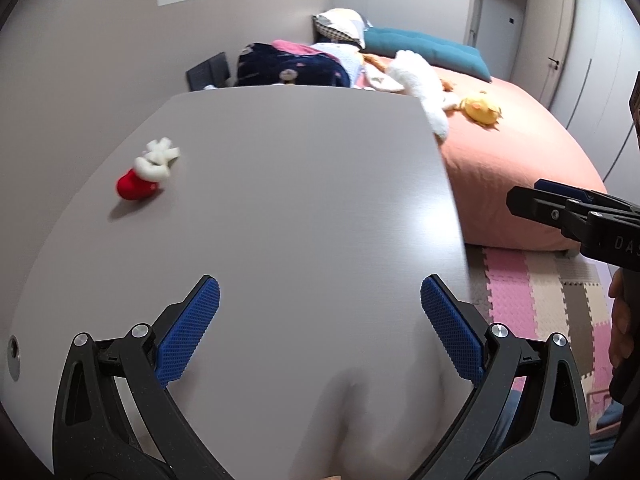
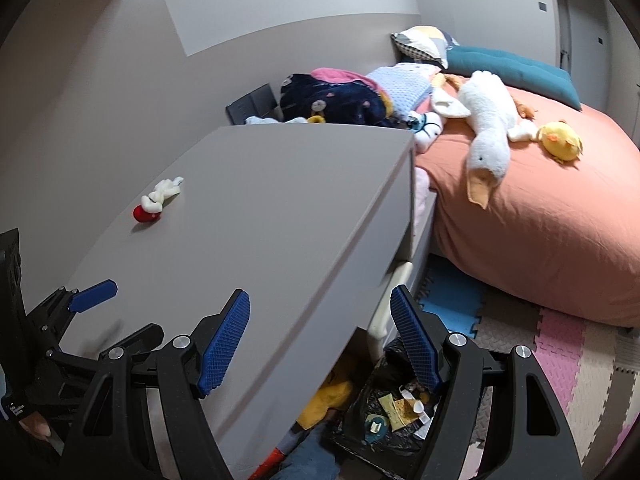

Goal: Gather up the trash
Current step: 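Move both open tools back over the table toward the red-white plush, then grasp the white bunny plush with the right tool, pulling it off the heart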

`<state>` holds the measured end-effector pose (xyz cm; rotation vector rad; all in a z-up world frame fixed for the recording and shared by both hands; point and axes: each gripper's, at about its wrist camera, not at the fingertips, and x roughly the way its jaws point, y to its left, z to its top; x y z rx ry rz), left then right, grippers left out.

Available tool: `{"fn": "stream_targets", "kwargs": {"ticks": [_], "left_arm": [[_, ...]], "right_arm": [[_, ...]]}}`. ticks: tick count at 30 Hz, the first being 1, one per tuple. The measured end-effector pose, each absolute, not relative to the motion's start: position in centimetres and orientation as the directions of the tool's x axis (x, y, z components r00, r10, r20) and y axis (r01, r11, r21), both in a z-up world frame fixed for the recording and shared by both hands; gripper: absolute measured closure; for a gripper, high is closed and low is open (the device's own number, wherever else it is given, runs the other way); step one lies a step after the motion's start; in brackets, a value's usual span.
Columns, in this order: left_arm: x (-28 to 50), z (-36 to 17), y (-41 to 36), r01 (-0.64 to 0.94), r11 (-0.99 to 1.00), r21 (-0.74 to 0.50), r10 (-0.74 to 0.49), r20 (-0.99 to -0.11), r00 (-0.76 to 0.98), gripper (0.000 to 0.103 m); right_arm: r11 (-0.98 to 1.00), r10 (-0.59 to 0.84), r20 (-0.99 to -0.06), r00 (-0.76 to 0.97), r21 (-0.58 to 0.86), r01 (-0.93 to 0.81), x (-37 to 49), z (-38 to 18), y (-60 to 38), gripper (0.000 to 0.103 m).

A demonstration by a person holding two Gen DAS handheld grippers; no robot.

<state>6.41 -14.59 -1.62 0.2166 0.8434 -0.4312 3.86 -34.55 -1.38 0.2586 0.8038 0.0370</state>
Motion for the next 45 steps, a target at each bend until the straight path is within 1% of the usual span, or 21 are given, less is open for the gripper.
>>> {"fn": "stream_targets", "kwargs": {"ticks": [16,33,45], "left_arm": [[10.7,-2.0,-9.0,0.364,0.931,0.026,-0.217,-0.763,0.609,0.005],[16.8,-3.0,-2.4,0.232,0.972,-0.034,-0.172,-0.776,0.606,0.005],[19.8,-3.2,1.1,0.156,0.987,-0.026,-0.119,-0.773,0.623,0.005]], "right_arm": [[0.974,0.178,-0.721,0.669,0.225,-0.017,9.3,-1.8,-28.6,0.029],[0.972,0.224,-0.722,0.655,0.213,-0.097,16.0,-1.5,-22.4,0.029],[0.949,0.310,-0.714,0.628,0.267,-0.166,21.4,-1.4,-18.4,0.029]]}}
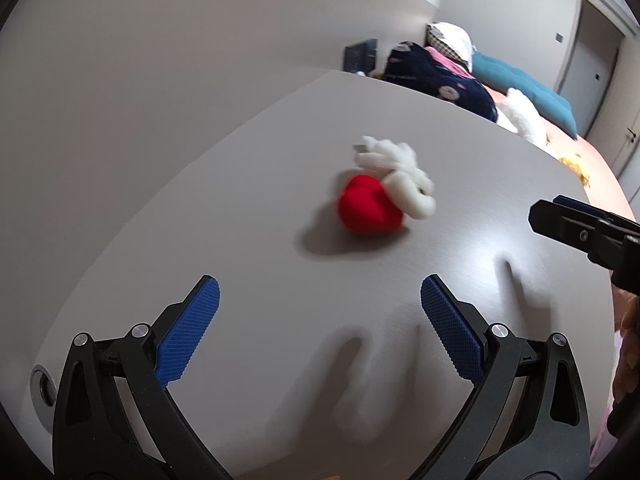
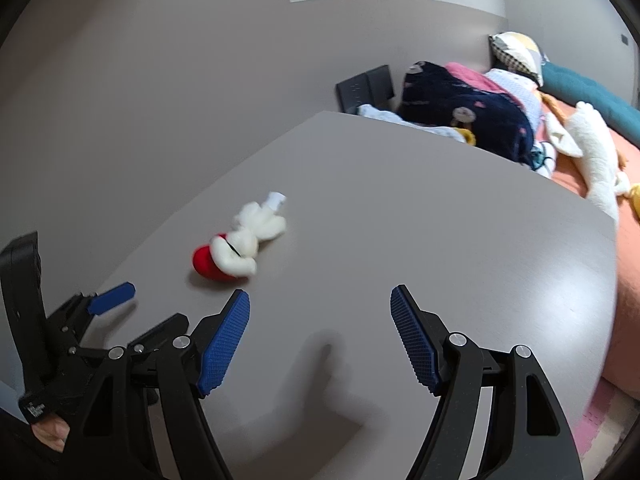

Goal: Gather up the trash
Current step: 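Grasp the white bunny plush with the right tool, pulling it off the heart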

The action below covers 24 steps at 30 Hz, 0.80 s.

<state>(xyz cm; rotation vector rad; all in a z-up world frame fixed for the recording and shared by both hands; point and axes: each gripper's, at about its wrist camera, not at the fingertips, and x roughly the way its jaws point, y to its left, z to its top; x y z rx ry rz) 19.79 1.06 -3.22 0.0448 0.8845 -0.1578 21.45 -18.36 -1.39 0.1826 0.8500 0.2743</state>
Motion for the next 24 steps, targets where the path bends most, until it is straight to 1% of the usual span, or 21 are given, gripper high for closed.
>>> {"fn": "stream_targets", "kwargs": {"ticks": [5,9,13,17,23,24], "left_arm": [[20.1,-3.4,1.5,0.173,0.985,-0.011,-0.118,-0.777,0.619,0.005],[20.5,-3.4,1.5,0.181,0.983,0.025,-0.095,-0.776,0.624,0.005],[20.7,-3.3,2.1,0.168,0.986,0.021,-0.090,-0.776,0.624,0.005],[20.8,-3.3,2.4,0.162,0.987,0.020,-0.087,-0.776,0.625,0.005],[20.9,-3.7,2.0,0.188,0.982,0.017,-0.103,-0.785,0.611,0.005],[21.0,-3.8,1.9,0.193,0.981,0.025,-0.101,-0.784,0.612,0.006]], "right_arm": [[0.933,0.357,-0.711,0.606,0.305,-0.192,23.5,-1.3,-16.7,0.029],[0.926,0.375,-0.728,0.574,0.318,-0.201,25.6,-1.6,-15.2,0.029],[0.918,0.394,-0.737,0.548,0.341,-0.202,27.1,-2.1,-14.4,0.029],[0.914,0.403,-0.748,0.527,0.361,-0.186,28.4,-2.8,-13.7,0.029],[0.890,0.442,-0.757,0.481,0.437,-0.129,30.5,-4.6,-13.4,0.030],[0.891,0.440,-0.760,0.478,0.435,-0.129,30.7,-4.8,-13.3,0.033]]}}
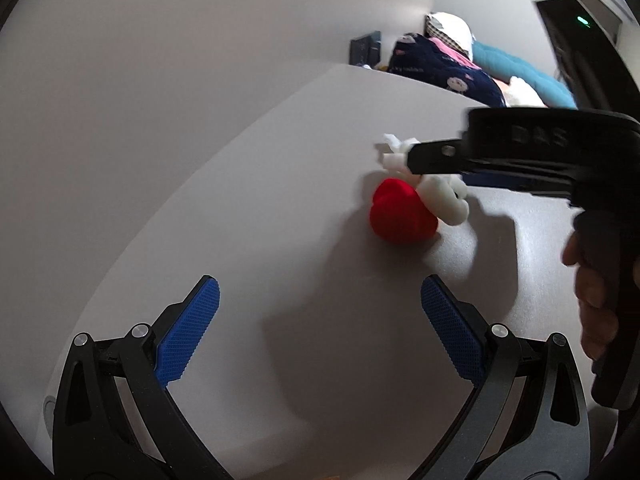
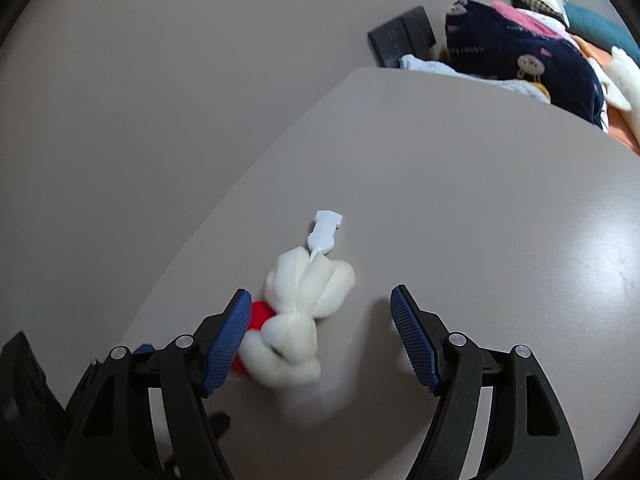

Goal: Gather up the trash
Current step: 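Grasp the white bunny plush with the right tool, pulling it off the heart, then grasp the red heart plush with the left tool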

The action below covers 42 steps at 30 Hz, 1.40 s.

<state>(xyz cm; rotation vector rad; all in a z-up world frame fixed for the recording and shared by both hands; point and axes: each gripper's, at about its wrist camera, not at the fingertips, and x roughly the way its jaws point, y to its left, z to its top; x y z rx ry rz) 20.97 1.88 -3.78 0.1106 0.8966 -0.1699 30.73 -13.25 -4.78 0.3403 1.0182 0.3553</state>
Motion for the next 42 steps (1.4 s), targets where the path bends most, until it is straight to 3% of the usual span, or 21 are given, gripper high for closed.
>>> {"fn": "stream_targets", "kwargs": {"ticks": [2,4,10,25,31,34,42], "left_arm": [[21.1,-3.9,1.5,0.203,0.978,0.040,-0.095,-0.784,0.613,0.006],[21.1,-3.9,1.2,0.210,0.977,0.043,-0.098,-0.782,0.615,0.005],[21.4,-3.8,0.7,0.225,0.974,0.030,-0.118,-0.782,0.612,0.006],[23.8,-4.3,-2.7,0.240,0.969,0.062,-0.104,-0.779,0.619,0.006],[24.7,-4.9,-1.7,0.205,0.979,0.012,-0.114,-0.799,0.591,0.032],[24.6,-4.7,-1.7,0.205,0.979,0.015,-0.114,-0.791,0.601,0.053],[23.8,-4.4,-2.6,0.217,0.976,0.020,-0.119,-0.783,0.610,0.055]], "right_arm": [[0.894,0.437,-0.761,0.479,0.425,-0.141,31.0,-4.8,-12.9,0.038],[0.890,0.448,-0.761,0.470,0.431,-0.150,31.3,-4.9,-12.7,0.052],[0.894,0.442,-0.763,0.472,0.415,-0.168,32.1,-5.0,-12.5,0.077],[0.907,0.404,-0.749,0.526,0.401,-0.126,32.1,-4.2,-16.6,0.079],[0.905,0.405,-0.743,0.533,0.409,-0.117,32.5,-4.2,-17.9,0.079],[0.902,0.409,-0.740,0.535,0.415,-0.115,32.3,-4.1,-18.2,0.079],[0.901,0.408,-0.731,0.547,0.418,-0.113,31.0,-3.2,-19.3,0.079]]}}
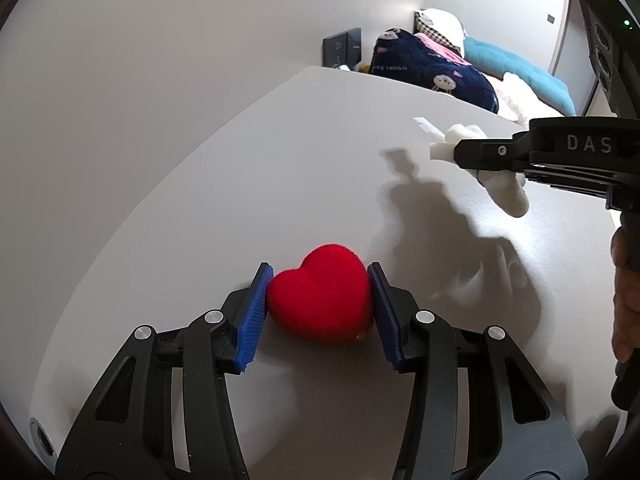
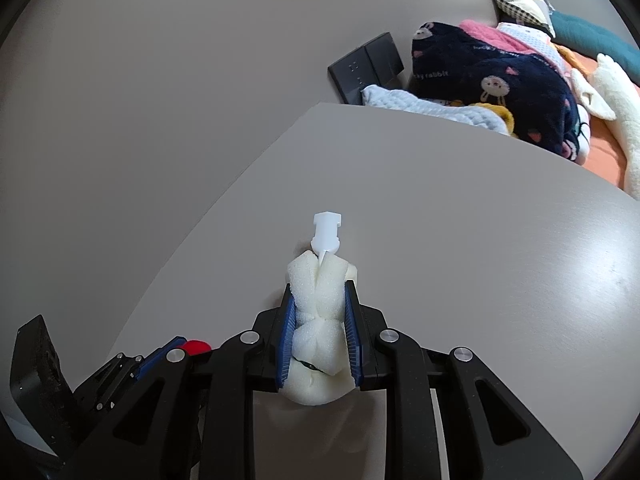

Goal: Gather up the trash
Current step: 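Grasp the red heart plush with the left tool, then carry the red heart and white bunny over the black bin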

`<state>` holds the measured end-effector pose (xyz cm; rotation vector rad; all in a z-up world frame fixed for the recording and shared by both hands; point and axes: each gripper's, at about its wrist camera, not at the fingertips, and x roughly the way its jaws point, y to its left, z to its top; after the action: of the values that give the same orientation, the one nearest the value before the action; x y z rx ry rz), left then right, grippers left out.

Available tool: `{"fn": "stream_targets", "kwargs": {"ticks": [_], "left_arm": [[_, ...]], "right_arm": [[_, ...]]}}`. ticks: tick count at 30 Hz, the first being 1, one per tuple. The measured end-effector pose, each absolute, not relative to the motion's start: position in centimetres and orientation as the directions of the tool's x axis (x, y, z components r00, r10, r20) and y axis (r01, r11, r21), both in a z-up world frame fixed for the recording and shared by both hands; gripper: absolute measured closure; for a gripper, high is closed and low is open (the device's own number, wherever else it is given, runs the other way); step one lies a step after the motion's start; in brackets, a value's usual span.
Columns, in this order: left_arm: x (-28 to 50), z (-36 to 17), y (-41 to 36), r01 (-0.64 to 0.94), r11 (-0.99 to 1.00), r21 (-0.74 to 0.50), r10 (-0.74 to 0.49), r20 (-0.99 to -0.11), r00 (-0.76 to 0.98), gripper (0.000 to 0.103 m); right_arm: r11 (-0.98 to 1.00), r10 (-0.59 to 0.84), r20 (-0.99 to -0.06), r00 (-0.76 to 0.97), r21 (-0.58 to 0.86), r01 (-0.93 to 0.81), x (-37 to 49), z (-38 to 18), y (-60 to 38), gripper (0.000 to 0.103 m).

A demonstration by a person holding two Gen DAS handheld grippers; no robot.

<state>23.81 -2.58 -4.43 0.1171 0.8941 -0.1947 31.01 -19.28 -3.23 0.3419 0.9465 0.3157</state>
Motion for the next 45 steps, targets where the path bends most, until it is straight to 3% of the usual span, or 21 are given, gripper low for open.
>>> {"fn": "stream_targets", "kwargs": {"ticks": [45], "left_arm": [[9.7,0.0,-12.5,0.329,0.943,-0.044,-0.243,-0.767,0.593,0.055]], "right_arm": [[0.926,0.322,-0.720,0.615,0.376,-0.044,9.8,1.6,-30.3,0.077]]}}
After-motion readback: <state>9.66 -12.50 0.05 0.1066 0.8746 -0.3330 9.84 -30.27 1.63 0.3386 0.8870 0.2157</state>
